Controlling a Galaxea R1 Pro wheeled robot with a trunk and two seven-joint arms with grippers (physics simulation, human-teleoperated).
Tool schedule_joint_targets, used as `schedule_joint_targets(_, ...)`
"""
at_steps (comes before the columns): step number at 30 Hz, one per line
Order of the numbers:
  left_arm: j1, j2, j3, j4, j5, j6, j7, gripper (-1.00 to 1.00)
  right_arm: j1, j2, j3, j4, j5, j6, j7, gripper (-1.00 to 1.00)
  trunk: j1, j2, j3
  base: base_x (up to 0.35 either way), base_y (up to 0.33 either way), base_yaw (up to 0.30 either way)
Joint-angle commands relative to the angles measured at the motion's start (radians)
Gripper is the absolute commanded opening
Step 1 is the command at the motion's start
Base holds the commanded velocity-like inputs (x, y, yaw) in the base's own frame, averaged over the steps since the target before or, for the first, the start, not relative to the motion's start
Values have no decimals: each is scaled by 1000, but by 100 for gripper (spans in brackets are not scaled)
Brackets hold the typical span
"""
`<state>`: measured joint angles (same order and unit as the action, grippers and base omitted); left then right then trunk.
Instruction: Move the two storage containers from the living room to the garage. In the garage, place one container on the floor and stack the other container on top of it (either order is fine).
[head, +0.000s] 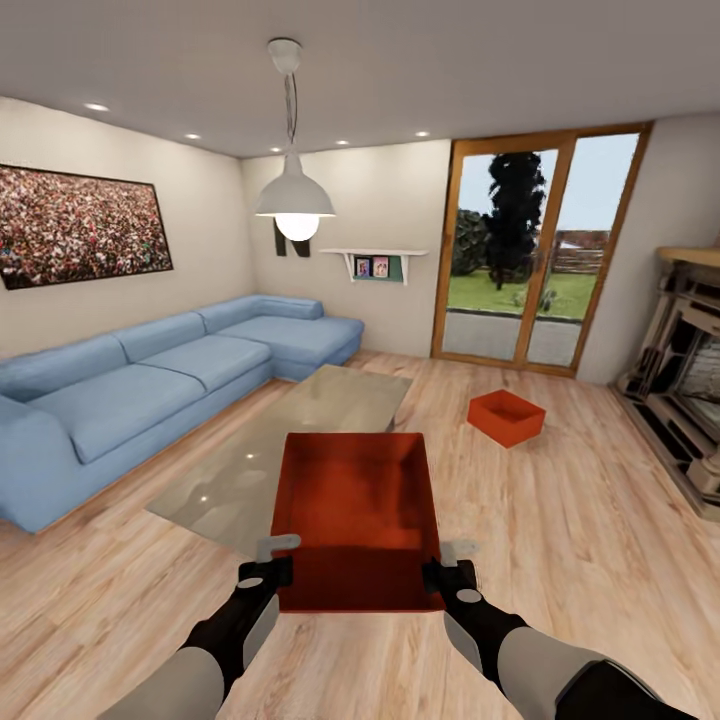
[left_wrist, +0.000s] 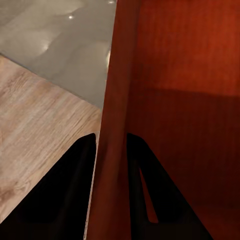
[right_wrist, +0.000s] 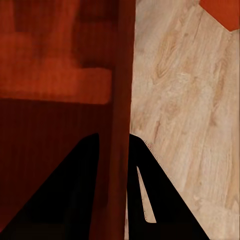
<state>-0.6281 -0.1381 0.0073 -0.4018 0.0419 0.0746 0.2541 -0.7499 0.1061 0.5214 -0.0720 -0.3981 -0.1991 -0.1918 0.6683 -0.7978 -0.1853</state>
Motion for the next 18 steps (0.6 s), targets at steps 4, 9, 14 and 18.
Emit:
schedule_joint_targets(4,-1,1,68,-23,-14,-13,10,-100,0,0,-41,1,-13,-2,-3,-100,0,-1,-2,0,0,300)
schedule_joint_targets(9,-1,2,68,-23,-14,-13,10,-100,0,-1,-41,1,-13,-2,-3,-100,0,-1,-2,0,0,300)
schedule_joint_targets(14,-1,2,68,-23,-14,-11,10,-100,0,-1,-41,1,-13,-2,-3,-100,0,-1,-2,0,0,300)
schedule_joint_targets(18,-1,3,68,-23,-14,-8,10,-100,0,-1,-41,1,-13,-2,-3,-100,0,-1,-2,0,0,300)
